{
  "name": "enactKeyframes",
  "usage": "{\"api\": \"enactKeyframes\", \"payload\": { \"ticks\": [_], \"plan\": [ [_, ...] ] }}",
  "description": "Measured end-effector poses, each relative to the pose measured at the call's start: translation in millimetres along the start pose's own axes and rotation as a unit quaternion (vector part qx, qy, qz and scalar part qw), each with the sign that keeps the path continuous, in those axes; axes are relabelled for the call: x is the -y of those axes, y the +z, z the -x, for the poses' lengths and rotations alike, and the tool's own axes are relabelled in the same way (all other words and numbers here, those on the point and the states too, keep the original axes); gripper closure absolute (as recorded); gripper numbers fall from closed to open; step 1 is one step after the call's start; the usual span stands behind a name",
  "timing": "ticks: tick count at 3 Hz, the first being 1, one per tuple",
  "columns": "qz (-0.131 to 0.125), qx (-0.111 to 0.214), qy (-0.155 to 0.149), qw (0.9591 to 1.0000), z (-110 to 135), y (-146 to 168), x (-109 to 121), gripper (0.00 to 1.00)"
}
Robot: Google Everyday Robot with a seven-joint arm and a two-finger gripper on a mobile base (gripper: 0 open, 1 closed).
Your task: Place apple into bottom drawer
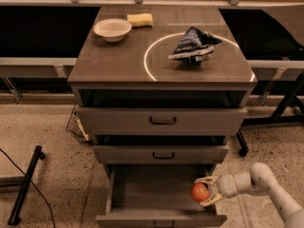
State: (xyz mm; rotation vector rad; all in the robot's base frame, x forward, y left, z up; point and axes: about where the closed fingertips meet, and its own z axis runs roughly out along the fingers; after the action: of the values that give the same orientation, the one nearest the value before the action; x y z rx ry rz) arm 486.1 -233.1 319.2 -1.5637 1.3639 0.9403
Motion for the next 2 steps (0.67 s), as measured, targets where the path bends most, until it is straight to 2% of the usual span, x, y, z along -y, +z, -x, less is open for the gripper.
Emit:
{"api": "enactKeyframes", "payload": {
  "ticks": [1, 2],
  "plan": [
    [0.000, 0.002, 0.000, 1.0000, -0.6, -0.6, -2.3, 1.00],
    [-0.016, 0.010, -0.003, 0.9998, -1.5, 13.2, 1.3, 1.00]
  ]
}}
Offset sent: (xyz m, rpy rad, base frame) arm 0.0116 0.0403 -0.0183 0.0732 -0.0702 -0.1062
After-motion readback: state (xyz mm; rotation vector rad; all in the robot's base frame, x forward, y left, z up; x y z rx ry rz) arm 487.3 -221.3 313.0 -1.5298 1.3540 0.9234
